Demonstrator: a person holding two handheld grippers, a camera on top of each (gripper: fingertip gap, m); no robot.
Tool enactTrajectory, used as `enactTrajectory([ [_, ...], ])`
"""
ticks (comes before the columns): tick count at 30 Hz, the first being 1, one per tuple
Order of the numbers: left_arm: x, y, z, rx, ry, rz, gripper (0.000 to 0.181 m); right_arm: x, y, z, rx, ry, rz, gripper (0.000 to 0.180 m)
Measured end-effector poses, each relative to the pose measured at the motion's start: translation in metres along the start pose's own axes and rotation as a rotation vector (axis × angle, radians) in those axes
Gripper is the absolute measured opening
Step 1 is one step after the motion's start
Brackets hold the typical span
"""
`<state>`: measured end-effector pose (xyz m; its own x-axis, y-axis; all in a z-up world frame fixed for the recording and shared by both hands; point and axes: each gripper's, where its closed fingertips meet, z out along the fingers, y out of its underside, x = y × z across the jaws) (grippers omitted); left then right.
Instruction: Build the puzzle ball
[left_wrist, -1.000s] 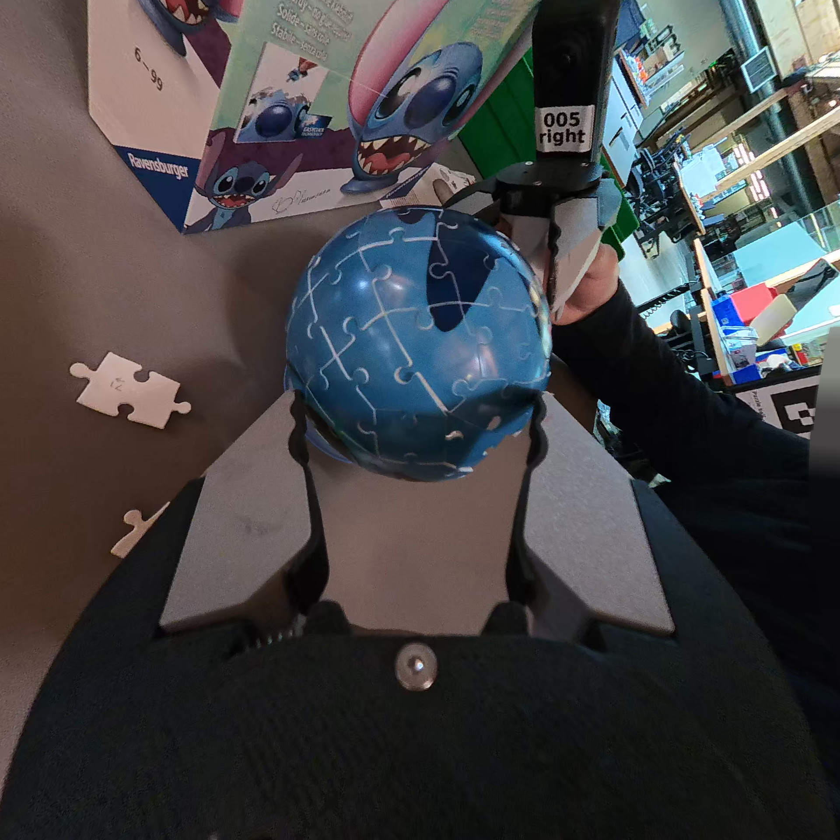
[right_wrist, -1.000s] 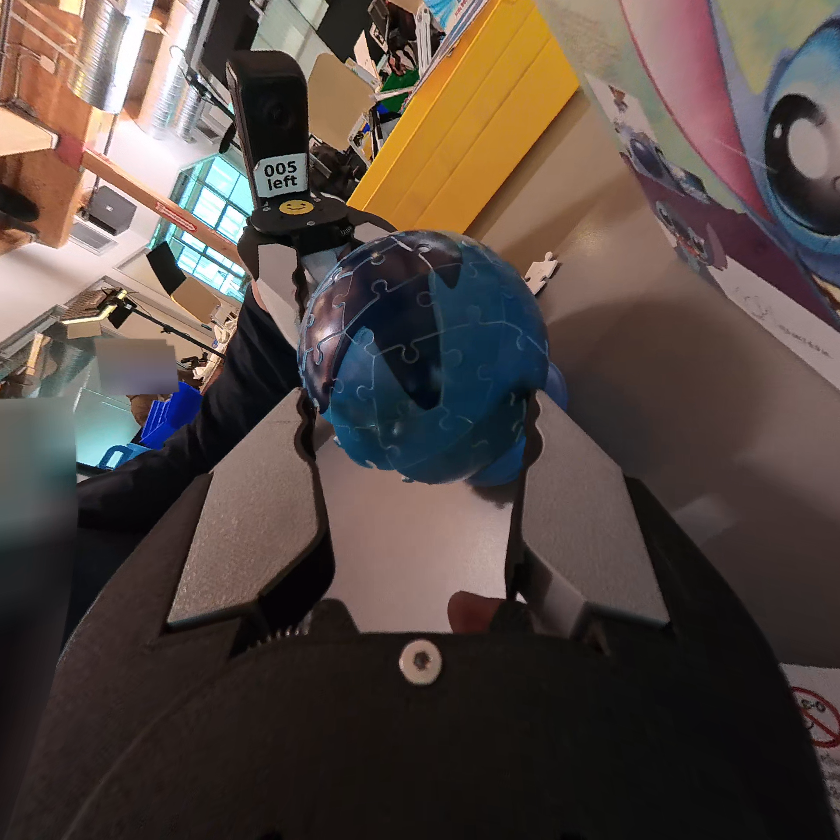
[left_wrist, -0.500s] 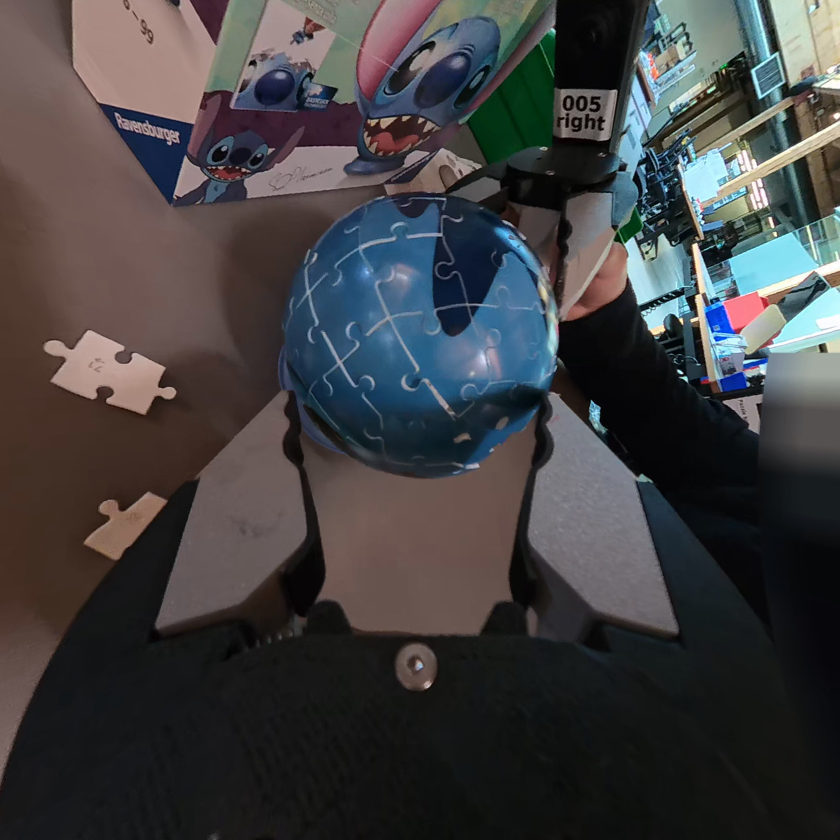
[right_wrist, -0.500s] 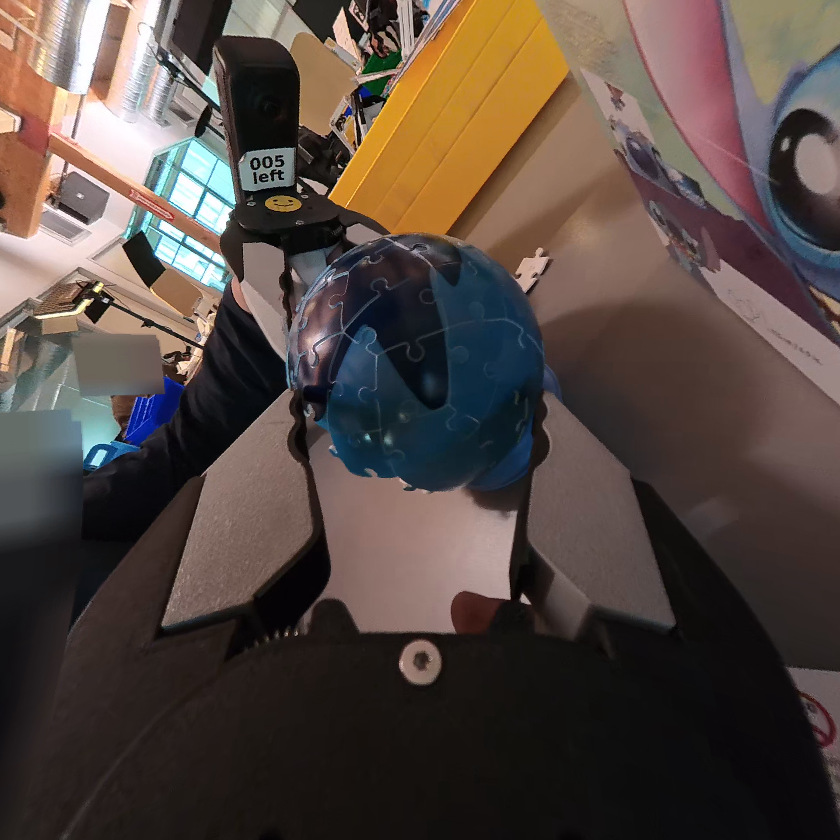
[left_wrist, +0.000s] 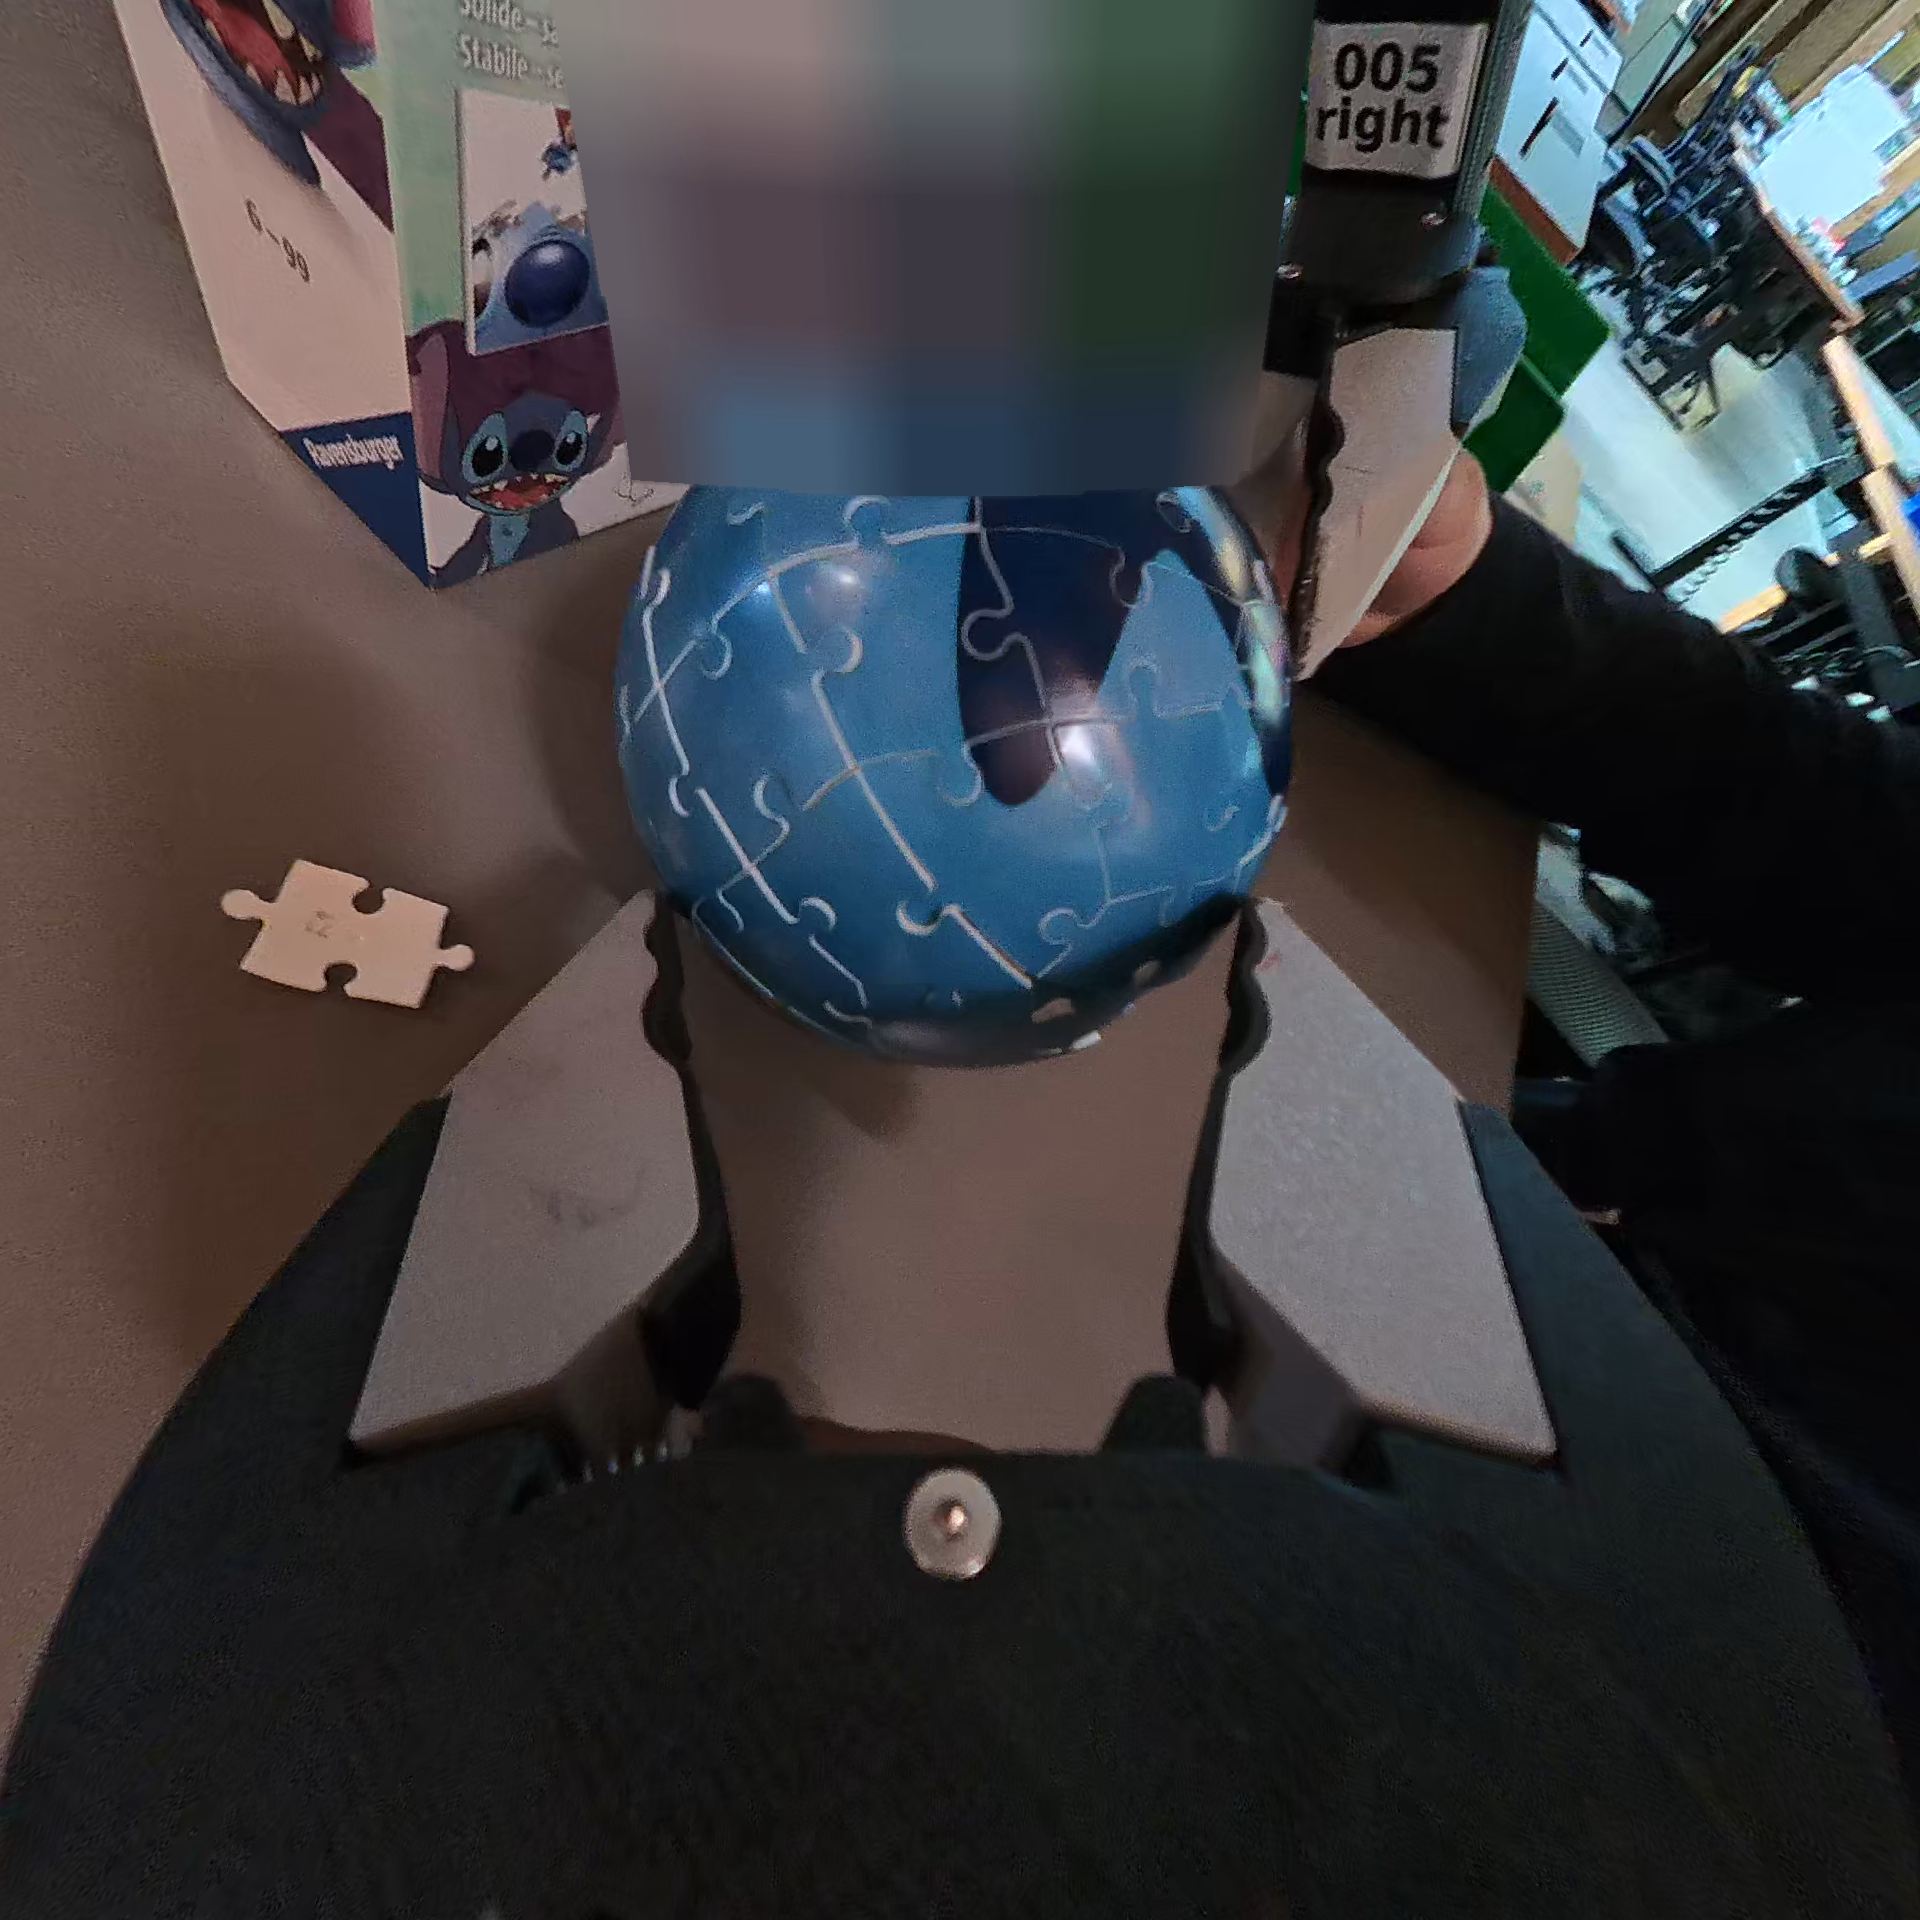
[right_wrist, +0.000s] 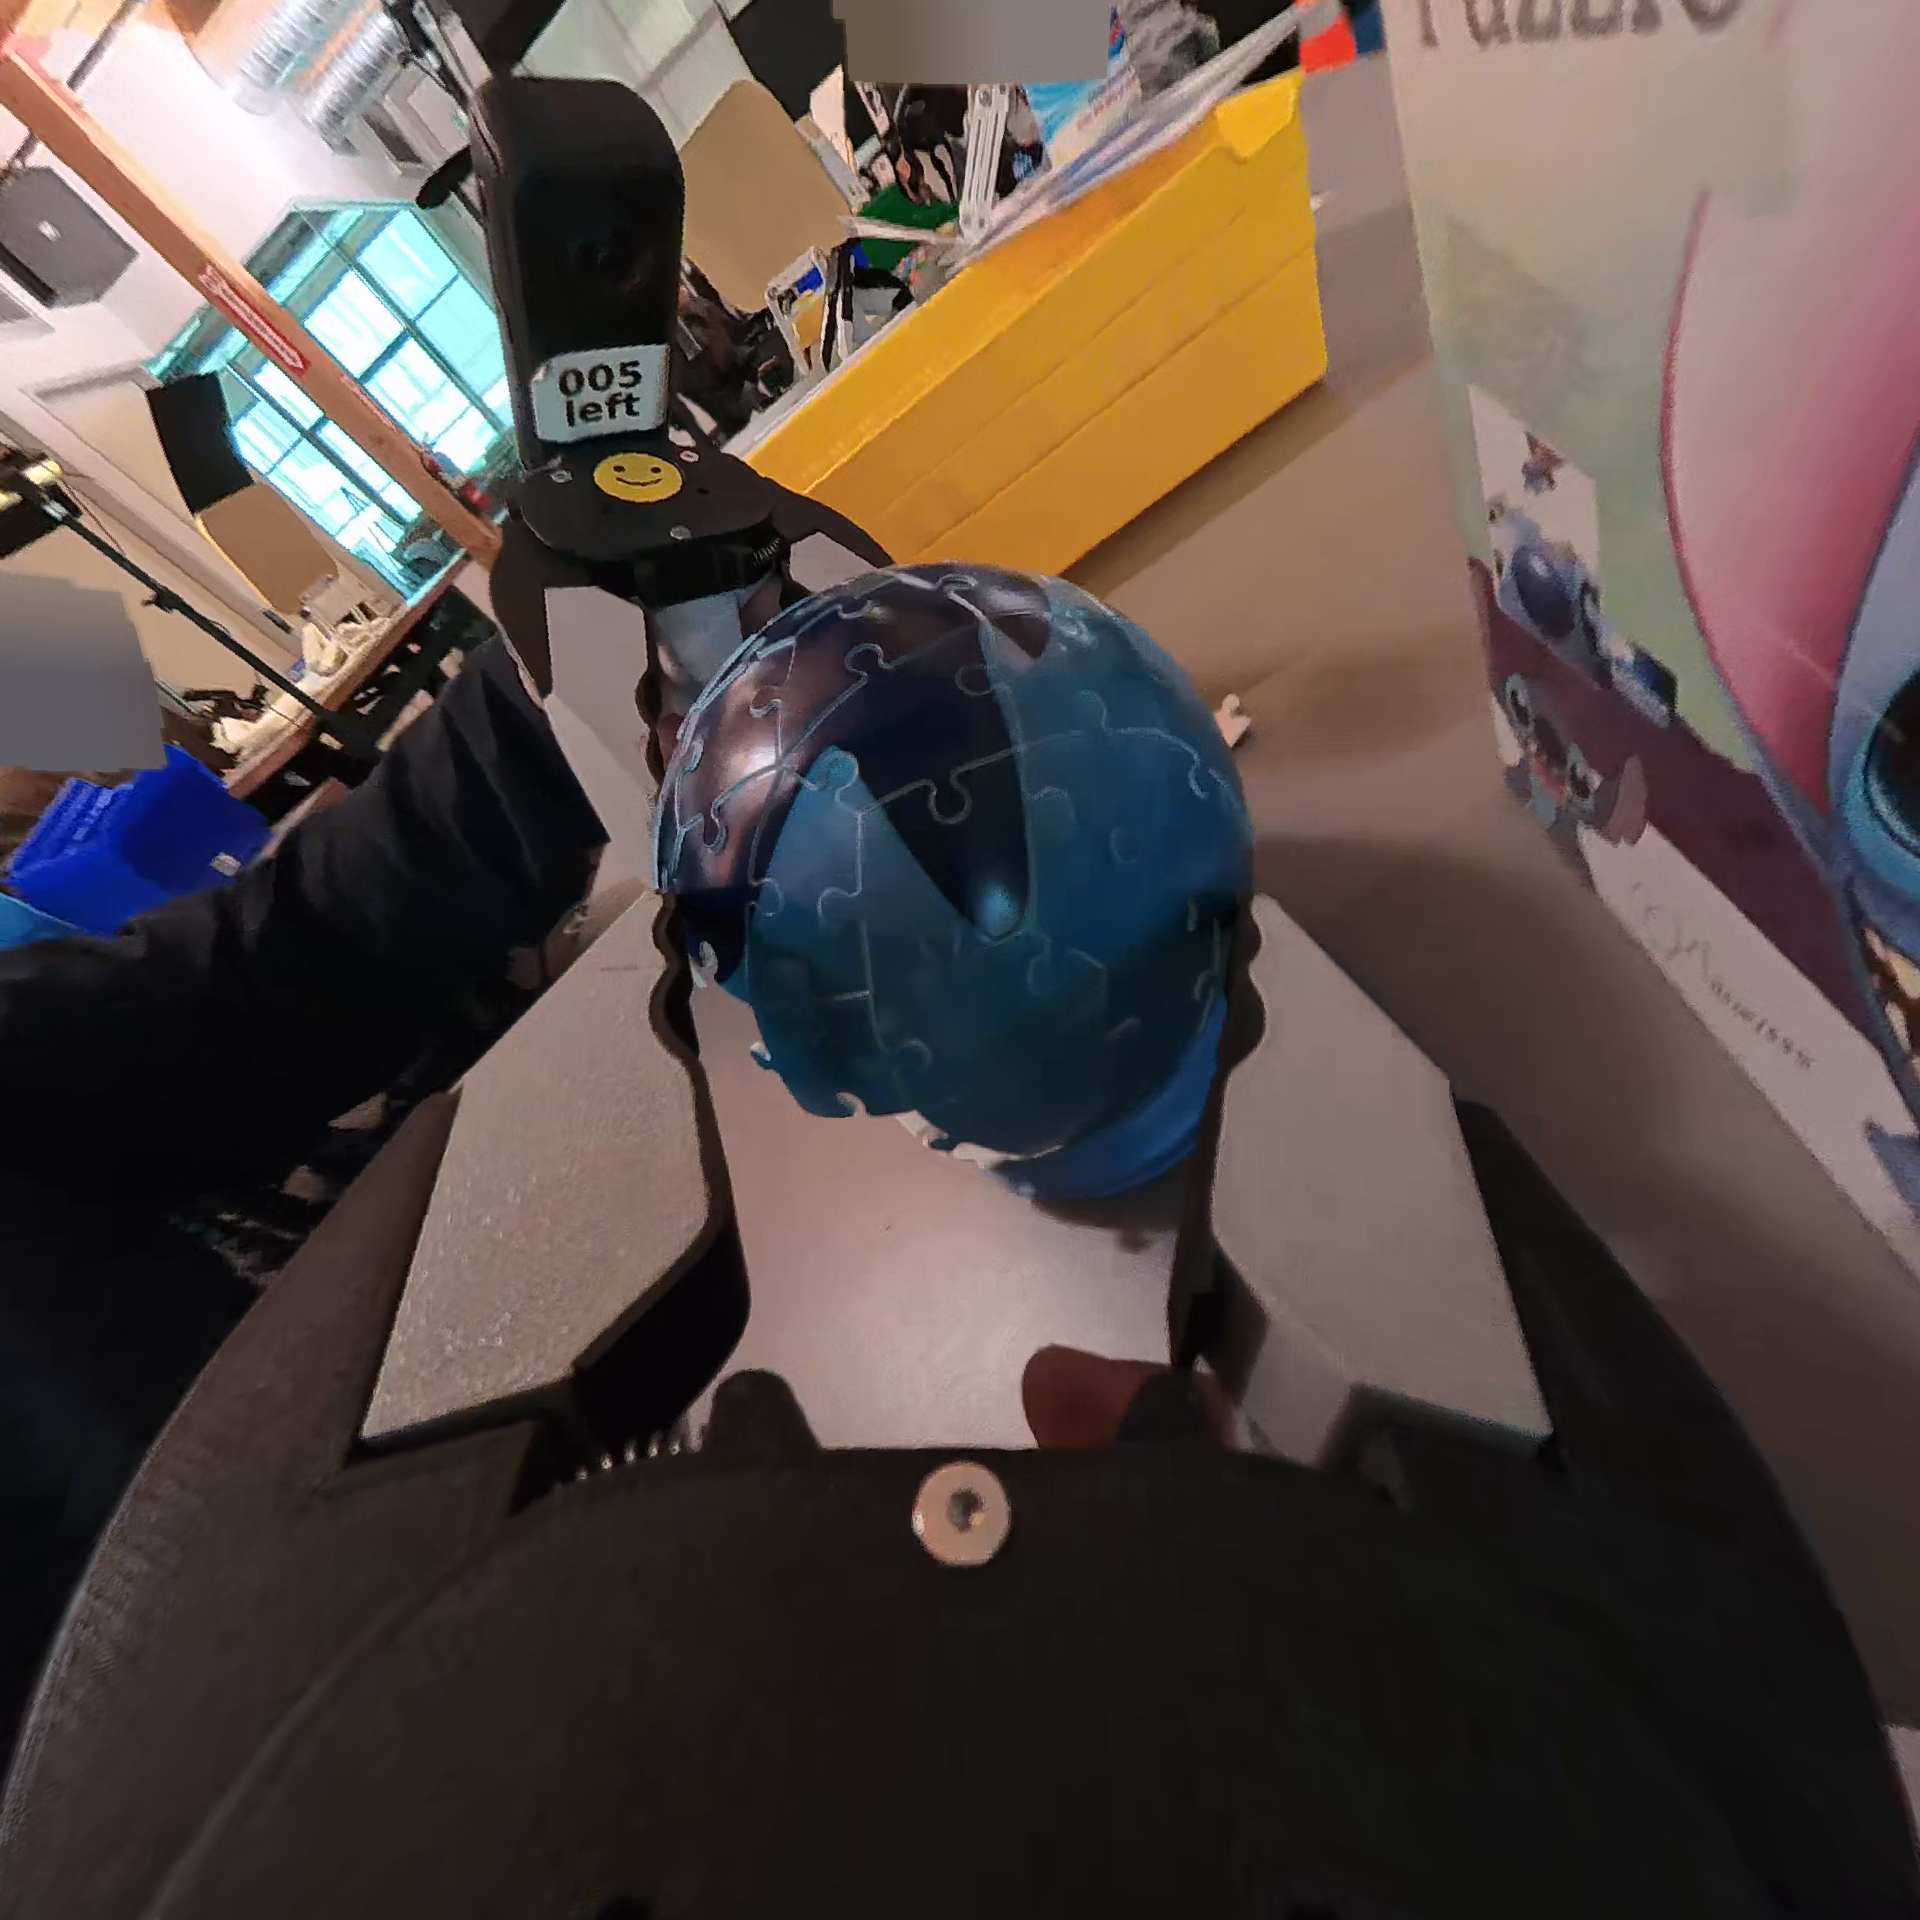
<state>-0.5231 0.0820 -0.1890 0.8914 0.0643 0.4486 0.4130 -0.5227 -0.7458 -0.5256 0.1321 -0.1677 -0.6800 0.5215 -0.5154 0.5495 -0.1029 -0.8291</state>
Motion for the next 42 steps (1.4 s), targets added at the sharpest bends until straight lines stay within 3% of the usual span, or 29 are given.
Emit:
enactTrajectory([
  [6, -0.004, 0.006, 0.001, -0.012, -0.077, 0.156, 0.104, -0.007, -0.004, 0.003, 0.071, 0.030, -0.237, 0.100],
  [21, -0.007, -0.002, -0.007, 0.074, -0.142, 0.323, 0.103, -0.004, 0.003, 0.006, 0.068, 0.007, -0.298, 0.101],
  [28, -0.004, -0.004, -0.010, 0.101, -0.172, 0.397, 0.103, -0.003, 0.012, 0.009, -0.047, -0.013, -0.297, 0.102],
  [32, -0.002, -0.005, -0.011, 0.115, -0.156, 0.384, 0.101, -0.010, 0.012, 0.004, -0.079, -0.027, -0.356, 0.114],
  [38, 0.001, -0.007, -0.015, 0.152, -0.144, 0.385, 0.098, -0.024, 0.016, -0.028, -0.111, 0.079, -0.610, 0.116],
  [42, 0.007, -0.011, -0.024, 0.221, -0.093, 0.347, 0.094, -0.057, 0.052, -0.044, -0.210, 0.095, -0.763, 0.104],
])
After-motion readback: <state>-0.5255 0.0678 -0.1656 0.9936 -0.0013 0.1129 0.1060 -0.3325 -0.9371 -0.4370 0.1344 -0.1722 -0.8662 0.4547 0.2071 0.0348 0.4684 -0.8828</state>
